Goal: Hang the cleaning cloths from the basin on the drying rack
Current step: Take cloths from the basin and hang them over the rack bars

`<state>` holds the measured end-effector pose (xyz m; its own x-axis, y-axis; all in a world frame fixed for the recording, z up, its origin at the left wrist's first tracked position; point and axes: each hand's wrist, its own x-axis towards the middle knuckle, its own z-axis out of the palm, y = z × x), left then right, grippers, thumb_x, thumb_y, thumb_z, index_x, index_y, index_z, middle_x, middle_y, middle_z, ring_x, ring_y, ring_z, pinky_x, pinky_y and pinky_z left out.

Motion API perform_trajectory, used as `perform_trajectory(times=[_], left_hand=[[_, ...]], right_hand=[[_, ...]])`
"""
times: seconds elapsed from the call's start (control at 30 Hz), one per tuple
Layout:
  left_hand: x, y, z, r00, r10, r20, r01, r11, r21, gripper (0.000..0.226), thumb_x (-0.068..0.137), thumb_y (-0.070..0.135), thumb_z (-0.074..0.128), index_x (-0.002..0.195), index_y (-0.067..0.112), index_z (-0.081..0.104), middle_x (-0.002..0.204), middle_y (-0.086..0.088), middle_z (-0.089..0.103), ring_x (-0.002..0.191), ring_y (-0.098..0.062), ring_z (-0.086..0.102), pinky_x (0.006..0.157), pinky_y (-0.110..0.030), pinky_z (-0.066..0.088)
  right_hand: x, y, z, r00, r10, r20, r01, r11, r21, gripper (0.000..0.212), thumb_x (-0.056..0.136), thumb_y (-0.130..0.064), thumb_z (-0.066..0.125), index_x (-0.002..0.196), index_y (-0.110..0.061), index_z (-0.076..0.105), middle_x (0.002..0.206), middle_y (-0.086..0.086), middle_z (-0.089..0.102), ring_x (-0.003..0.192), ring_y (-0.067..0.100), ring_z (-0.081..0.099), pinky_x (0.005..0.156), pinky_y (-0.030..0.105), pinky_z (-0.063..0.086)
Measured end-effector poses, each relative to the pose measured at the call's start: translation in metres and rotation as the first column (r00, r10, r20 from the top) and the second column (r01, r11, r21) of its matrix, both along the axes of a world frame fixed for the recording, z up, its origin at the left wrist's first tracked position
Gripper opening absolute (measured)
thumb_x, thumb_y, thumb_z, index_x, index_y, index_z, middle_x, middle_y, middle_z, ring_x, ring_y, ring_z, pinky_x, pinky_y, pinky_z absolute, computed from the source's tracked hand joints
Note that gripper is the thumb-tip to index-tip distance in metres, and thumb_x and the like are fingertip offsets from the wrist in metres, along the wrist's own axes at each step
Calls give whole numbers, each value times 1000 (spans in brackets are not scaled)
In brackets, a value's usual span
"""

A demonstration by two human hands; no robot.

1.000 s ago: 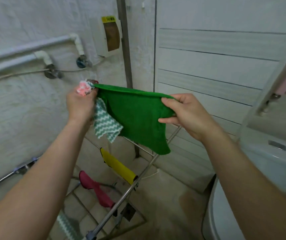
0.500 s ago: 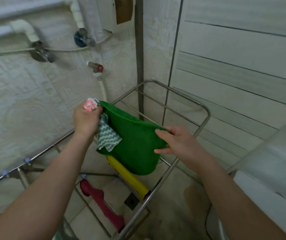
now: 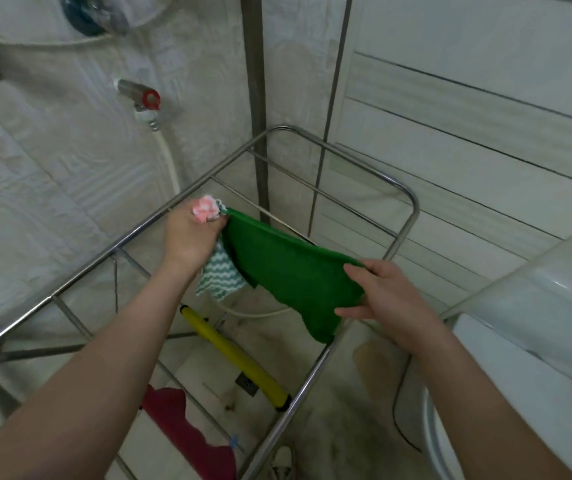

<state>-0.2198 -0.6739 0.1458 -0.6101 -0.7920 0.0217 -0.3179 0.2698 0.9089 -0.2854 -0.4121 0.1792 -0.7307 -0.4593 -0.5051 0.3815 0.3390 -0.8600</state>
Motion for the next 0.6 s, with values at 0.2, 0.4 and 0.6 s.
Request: perform_trajectory(times=[0.2,0.4,0.6], left_hand=[[-60,7,-3,992,-18,121,34,991,-130,13,77,15,73,86,7,71,90,-16,71,83,-25,65,68,-28,44],[-73,11,-34,949,-156,275,158,987,16,21,74,7,72,94,10,69,91,-12,69,89,-24,65,74,-28,45],[-17,-25,-38,825,-8,565,145,969,-198,25,80,33,67,73,11,58,72,-12,56,75,-31,60,61,-29,36]], right_hand=[[-36,-4,-28,978,-149,-147,166,979,116,20,98,-17,48,81,-16,59,96,9,62,85,19,63,68,35,61],[-32,-12,-79,828,217,-517,108,843,528,37,89,-18,58,126,-14,52,117,9,57,97,24,58,82,35,50],[-9,-1,-88,731,368,-575,74,795,602,17,88,-33,61,98,-21,64,93,1,54,85,18,56,68,26,38]])
